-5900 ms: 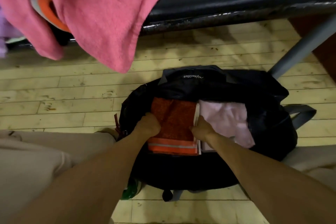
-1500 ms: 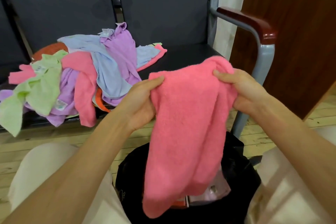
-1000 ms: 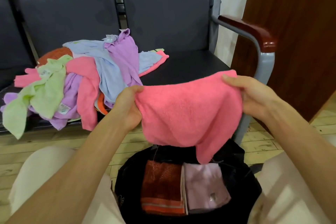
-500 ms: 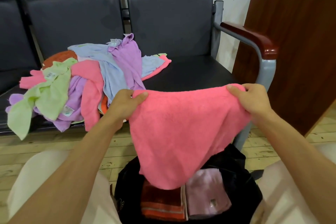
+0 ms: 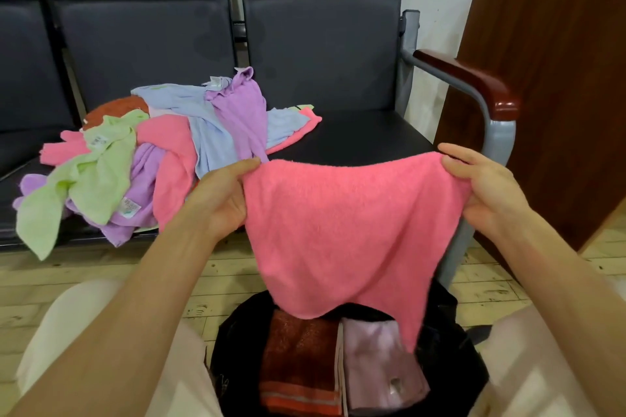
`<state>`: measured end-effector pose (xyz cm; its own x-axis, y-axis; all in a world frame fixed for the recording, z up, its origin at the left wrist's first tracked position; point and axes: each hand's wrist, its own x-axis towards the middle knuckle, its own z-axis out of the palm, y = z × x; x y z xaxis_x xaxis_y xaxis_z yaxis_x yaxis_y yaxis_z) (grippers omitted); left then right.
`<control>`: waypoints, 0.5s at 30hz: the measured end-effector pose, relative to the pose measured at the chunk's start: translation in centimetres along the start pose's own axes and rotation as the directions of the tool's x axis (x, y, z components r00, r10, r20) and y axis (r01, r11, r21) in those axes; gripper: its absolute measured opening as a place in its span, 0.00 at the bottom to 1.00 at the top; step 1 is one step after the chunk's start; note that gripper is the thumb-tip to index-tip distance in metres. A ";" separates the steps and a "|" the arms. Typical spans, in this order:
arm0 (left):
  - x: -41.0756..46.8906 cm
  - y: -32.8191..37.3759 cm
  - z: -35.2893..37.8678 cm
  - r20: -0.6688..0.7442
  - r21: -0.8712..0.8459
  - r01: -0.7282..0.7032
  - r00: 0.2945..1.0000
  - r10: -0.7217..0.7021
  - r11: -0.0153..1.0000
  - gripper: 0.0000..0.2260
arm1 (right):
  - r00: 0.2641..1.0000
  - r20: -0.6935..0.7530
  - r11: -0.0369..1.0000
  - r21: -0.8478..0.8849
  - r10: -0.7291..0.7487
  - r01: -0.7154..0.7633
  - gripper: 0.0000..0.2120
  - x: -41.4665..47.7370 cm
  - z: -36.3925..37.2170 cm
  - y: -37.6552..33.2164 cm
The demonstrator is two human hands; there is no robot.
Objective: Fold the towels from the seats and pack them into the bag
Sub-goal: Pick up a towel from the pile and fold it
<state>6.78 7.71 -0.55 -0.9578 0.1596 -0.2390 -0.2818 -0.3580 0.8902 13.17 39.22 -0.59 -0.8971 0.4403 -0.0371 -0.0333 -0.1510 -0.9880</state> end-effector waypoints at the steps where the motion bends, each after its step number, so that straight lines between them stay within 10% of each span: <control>1: 0.0 0.2 0.0 0.021 -0.037 0.007 1.000 -0.006 0.999 0.06 | 1.000 -0.007 0.999 -0.042 -0.028 0.027 0.12 0.1 0.1 0.2; 6: 0.7 0.1 -0.8 -0.173 0.025 -0.165 0.971 0.167 0.986 0.14 | 0.970 -0.135 0.934 -0.326 -0.203 0.150 0.11 0.5 0.2 1.0; 12: 0.9 -0.5 -0.8 -0.387 0.349 -0.326 0.804 0.452 0.879 0.11 | 0.988 -0.126 0.994 -0.069 -0.091 0.083 0.08 0.0 0.3 0.7; 15: 1.1 -0.5 -0.9 -0.388 0.116 -0.281 0.870 0.304 0.953 0.13 | 0.991 -0.117 0.998 0.024 -0.058 0.061 0.09 0.1 0.2 0.7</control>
<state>5.86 7.21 -1.64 -0.9409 -0.3270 -0.0883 0.0070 -0.2795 0.9601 12.93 38.98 -1.25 -0.8361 0.5486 0.0029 -0.0987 -0.1452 -0.9845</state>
